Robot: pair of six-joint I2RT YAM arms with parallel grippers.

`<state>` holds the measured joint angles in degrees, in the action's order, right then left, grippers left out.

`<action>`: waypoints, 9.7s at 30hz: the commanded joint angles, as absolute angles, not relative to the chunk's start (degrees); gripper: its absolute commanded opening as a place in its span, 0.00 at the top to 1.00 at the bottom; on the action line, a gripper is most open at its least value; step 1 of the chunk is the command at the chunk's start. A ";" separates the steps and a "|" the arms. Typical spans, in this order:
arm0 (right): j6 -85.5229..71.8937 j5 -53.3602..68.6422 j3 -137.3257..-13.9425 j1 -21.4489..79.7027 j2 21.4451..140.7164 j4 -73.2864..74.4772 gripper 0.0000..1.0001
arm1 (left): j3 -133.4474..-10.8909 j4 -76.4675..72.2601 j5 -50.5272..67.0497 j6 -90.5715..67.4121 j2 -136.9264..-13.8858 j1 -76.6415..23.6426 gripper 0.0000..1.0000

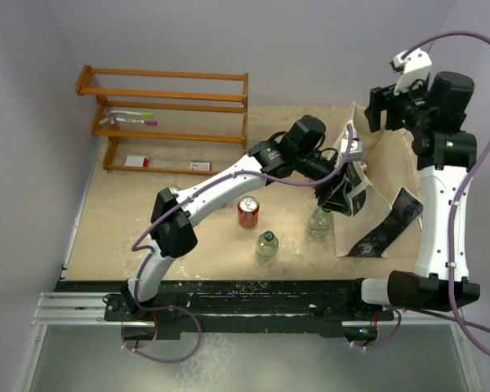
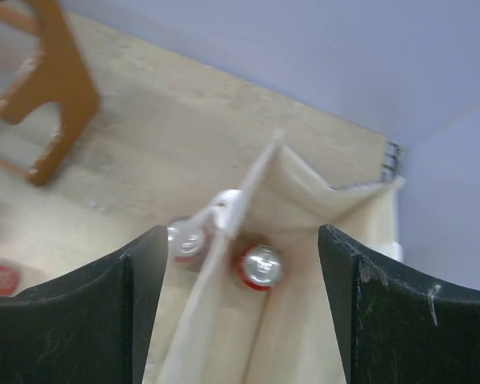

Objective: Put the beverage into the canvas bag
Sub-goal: Place the drink in the canvas bag, then pick up the drink from the center of the board, then place the drink in the canvas bag.

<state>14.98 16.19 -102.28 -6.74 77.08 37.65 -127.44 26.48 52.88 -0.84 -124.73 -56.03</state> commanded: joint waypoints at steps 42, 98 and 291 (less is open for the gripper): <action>28.16 -1.30 -102.00 11.14 110.99 49.02 0.15 | -89.48 38.26 45.48 24.87 -81.48 -27.52 0.01; 21.95 13.72 -99.17 8.76 108.12 43.75 0.70 | -84.50 31.98 48.86 19.22 -79.45 -24.26 0.01; 20.73 18.02 -81.42 -14.29 90.69 20.75 1.00 | -117.62 24.43 49.04 7.09 -116.76 -57.91 1.00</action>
<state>21.04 16.14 -75.07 -15.66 92.38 18.41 -117.27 24.58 46.46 5.87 -120.92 -57.41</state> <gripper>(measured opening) 0.688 0.056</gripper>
